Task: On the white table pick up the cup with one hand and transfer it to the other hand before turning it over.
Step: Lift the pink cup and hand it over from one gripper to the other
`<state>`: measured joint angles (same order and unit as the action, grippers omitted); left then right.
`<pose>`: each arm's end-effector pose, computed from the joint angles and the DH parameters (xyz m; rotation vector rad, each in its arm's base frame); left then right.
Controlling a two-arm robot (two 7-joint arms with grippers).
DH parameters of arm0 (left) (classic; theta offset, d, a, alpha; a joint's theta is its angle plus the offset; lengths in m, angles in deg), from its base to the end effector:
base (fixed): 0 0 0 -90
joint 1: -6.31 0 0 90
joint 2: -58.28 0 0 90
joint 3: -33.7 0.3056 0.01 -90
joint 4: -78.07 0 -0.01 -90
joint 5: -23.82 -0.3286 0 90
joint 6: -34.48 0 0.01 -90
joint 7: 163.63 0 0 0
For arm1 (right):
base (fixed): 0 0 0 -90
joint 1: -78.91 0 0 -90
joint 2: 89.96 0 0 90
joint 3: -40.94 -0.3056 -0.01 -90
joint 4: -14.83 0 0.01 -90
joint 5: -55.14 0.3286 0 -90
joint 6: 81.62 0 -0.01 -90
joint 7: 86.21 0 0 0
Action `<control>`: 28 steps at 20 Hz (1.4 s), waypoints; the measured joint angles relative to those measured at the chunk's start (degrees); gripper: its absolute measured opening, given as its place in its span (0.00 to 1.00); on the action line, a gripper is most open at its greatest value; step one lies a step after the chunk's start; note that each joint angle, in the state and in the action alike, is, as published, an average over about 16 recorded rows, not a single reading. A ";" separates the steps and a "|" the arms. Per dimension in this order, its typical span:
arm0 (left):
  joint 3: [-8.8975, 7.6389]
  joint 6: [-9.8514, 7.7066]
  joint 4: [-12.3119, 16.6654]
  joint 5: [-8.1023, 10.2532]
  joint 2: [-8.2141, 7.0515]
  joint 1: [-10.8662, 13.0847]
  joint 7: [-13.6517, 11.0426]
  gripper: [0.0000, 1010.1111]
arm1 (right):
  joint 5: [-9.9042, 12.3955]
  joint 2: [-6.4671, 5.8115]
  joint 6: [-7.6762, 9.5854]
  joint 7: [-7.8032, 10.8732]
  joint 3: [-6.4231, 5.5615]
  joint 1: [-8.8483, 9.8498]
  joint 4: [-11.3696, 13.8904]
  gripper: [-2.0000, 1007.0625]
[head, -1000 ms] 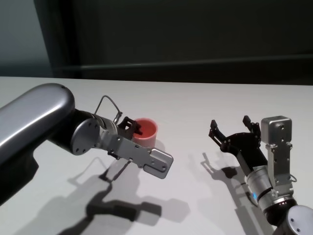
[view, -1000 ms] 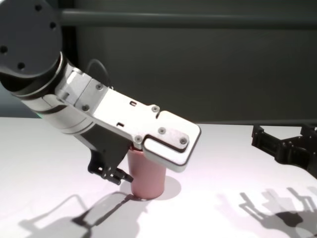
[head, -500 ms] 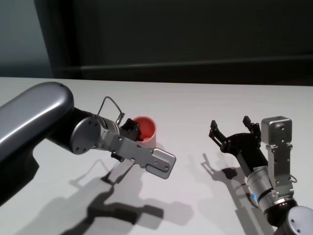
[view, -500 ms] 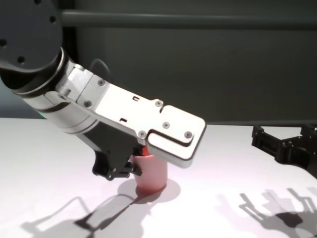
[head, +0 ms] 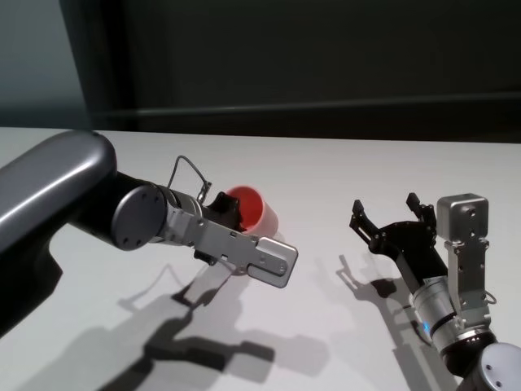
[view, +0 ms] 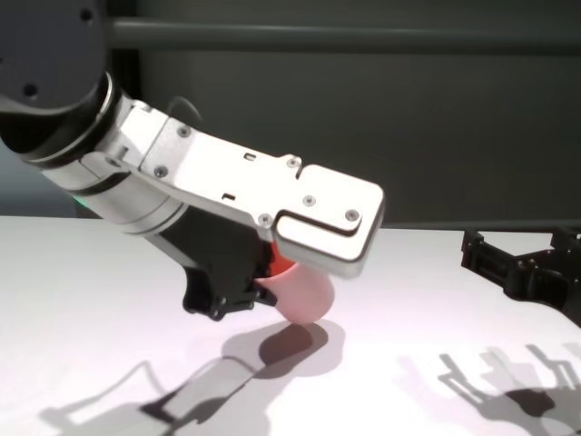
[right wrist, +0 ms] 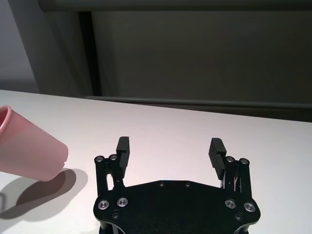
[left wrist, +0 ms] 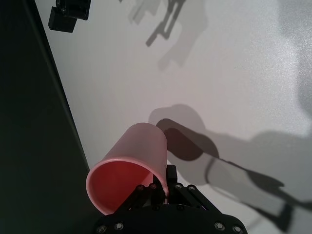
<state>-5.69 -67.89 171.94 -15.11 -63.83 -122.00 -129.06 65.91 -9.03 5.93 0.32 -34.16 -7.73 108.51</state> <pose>0.4173 -0.0708 -0.1699 1.2130 -0.8882 0.1210 0.3184 0.0422 -0.3231 0.0398 0.0386 -1.3662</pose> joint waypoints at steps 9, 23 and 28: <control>-5.52 2.73 -0.19 10.31 -0.49 3.32 4.48 0.05 | 0.00 0.00 0.00 0.00 0.00 0.00 0.00 0.99; -16.12 10.13 -4.13 29.47 -1.56 9.42 10.52 0.05 | 0.00 0.00 0.00 0.00 0.00 0.00 0.00 0.99; -20.05 13.72 -6.59 37.99 -0.92 11.14 11.07 0.05 | 0.00 0.00 0.00 0.00 0.00 0.00 0.00 0.99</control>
<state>-25.73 -54.17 165.35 22.88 -64.75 -110.87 -117.99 65.91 -9.02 5.93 0.32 -34.16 -7.73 108.51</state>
